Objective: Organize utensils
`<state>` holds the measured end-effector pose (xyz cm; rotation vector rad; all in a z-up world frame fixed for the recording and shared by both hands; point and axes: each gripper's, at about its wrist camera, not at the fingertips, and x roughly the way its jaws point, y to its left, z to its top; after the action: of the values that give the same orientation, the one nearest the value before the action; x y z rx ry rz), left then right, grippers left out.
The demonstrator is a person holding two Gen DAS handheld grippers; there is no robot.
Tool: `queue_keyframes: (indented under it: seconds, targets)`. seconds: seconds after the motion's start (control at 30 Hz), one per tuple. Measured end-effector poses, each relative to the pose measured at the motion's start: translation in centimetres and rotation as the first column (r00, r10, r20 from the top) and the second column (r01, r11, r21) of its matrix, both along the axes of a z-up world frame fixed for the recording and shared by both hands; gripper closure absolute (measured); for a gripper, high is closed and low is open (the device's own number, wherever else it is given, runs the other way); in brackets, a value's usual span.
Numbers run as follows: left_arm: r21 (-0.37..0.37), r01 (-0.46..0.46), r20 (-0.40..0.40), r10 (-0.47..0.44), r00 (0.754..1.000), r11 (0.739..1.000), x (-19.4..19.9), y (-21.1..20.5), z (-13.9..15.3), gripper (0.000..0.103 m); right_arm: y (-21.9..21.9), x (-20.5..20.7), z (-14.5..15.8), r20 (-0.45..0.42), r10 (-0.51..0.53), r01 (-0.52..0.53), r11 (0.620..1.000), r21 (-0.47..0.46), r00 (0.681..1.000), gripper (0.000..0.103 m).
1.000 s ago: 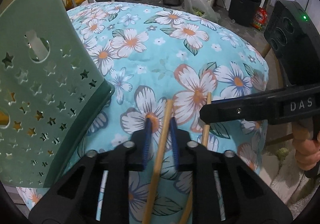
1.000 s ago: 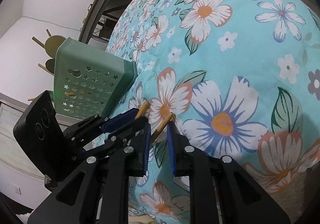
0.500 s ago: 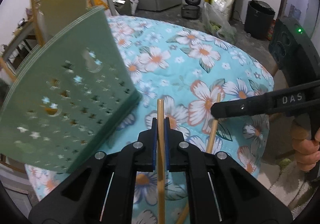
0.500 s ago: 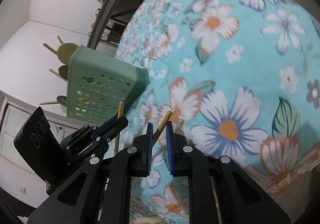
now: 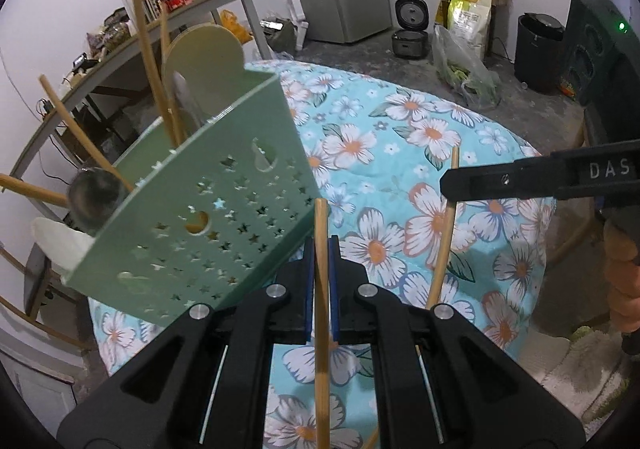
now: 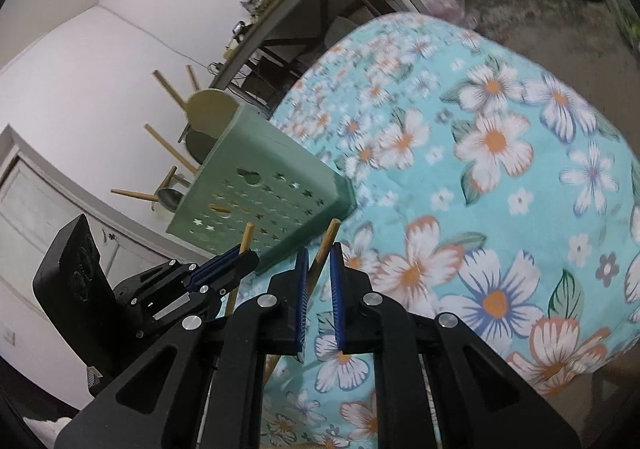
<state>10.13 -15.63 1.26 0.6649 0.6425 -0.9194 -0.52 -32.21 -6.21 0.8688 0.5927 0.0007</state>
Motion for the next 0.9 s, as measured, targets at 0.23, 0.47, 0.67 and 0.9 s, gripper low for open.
queue_keyframes:
  seconds: [0.23,0.47,0.67,0.9]
  targets:
    - [-0.019,-0.007,0.038,0.008,0.999,1.0,-0.7,0.9,1.5,0.097,0.7,-0.4,2.7,0.039,-0.003,0.007,0.996,-0.094,0.999,0.093]
    - [-0.043,-0.021,0.071,0.024,0.997,0.999,-1.1,1.9,2.9,0.097,1.5,-0.8,5.3,0.084,-0.01,0.026,0.983,-0.182,0.996,0.094]
    - [-0.151,-0.061,0.096,0.077,0.992,0.987,-0.5,4.0,6.7,0.097,1.9,-1.2,7.2,0.119,-0.009,0.037,0.972,-0.232,0.993,0.095]
    - [-0.454,-0.147,0.047,0.189,0.981,0.879,2.7,9.5,15.9,0.097,2.2,-1.2,8.3,0.145,-0.01,0.049,0.963,-0.265,0.989,0.096]
